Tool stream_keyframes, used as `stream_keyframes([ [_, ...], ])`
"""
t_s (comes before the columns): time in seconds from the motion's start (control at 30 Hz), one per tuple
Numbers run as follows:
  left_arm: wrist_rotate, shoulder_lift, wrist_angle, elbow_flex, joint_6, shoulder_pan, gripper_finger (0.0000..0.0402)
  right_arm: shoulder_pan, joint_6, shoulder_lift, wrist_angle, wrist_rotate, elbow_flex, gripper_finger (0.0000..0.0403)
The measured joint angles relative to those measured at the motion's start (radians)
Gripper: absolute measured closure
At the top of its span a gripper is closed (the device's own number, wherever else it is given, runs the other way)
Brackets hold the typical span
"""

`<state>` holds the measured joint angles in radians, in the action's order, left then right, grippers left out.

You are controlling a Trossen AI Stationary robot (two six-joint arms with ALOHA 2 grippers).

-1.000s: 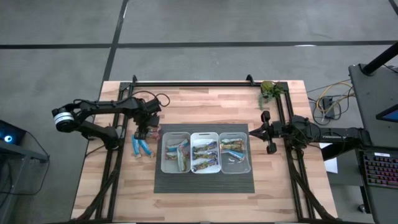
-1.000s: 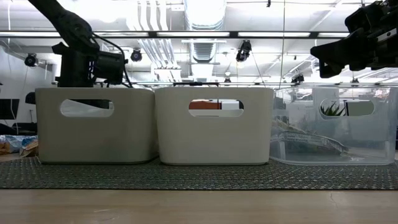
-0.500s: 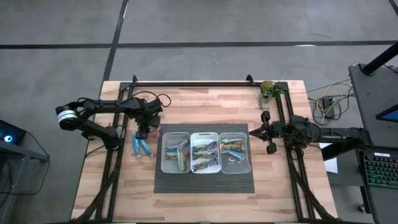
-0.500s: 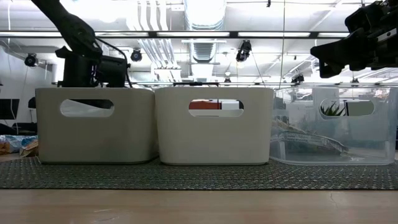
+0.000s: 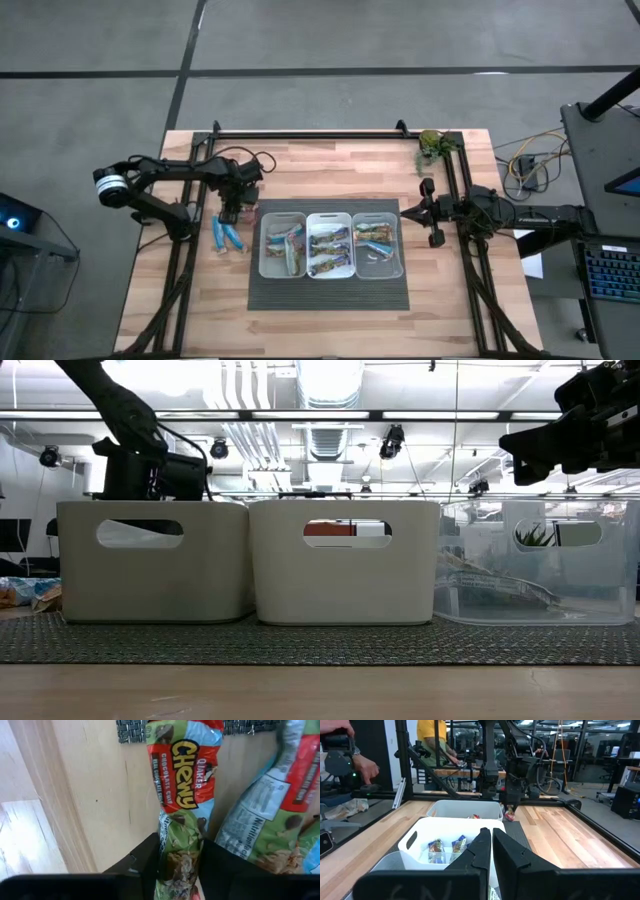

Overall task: Pick and place Granola Bars by type
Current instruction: Put the top red granola bar into the gray bin

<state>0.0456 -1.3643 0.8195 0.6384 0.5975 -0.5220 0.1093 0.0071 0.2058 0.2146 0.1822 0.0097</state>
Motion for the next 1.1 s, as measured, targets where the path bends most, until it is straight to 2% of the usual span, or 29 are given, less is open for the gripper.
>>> stream_keyframes([
  [0.23, 0.0, 0.0, 0.002, 0.001, -0.004, 0.0, 0.0333, 0.0, 0.0, 0.0, 0.0, 0.0, 0.0, 0.0394],
  [0.7, -0.001, 0.0, 0.009, 0.004, -0.008, 0.0, 0.0336, 0.0, 0.0, 0.0, 0.0, 0.0, 0.0, 0.0394],
  [1.1, 0.0, 0.001, 0.044, 0.082, -0.015, -0.002, 0.0336, 0.0, 0.0, 0.0, 0.0, 0.0, 0.0, 0.0394],
])
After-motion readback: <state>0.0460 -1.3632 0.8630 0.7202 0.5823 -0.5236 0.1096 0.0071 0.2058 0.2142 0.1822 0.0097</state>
